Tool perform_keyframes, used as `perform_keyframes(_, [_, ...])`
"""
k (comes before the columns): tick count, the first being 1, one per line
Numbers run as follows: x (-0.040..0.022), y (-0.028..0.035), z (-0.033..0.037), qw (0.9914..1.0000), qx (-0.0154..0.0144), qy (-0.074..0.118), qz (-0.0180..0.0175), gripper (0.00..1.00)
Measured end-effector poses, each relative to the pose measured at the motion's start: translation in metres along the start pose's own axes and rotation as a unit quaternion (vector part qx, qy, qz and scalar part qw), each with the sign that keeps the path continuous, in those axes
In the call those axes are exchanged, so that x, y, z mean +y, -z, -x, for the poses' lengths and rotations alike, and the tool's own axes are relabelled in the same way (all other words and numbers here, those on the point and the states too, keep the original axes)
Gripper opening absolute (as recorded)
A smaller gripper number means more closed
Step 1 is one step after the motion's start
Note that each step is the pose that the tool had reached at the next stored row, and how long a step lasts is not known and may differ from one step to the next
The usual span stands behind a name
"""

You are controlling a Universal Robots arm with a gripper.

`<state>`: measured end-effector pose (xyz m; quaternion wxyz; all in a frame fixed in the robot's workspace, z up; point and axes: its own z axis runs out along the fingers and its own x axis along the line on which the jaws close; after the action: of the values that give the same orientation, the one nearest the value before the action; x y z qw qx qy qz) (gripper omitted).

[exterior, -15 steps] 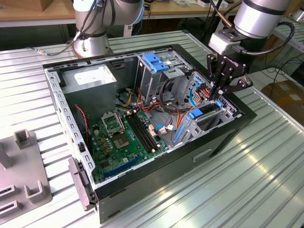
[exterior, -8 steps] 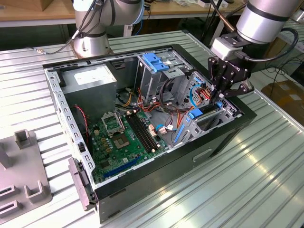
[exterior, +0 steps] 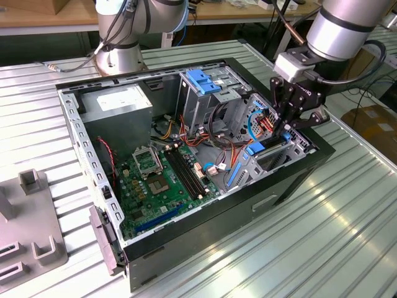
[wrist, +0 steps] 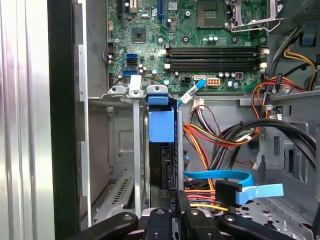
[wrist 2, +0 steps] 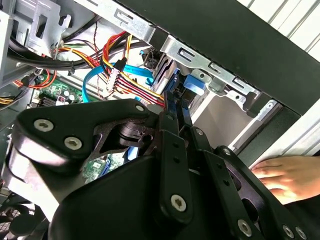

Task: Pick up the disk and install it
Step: 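Insert the first disk wire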

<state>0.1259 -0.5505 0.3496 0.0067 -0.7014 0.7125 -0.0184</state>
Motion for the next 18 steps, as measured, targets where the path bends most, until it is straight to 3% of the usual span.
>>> perform_keyframes(18, [0.0002,-0.0054,0.0001,1.00000,0.0001,0.000,0.0000,0.17])
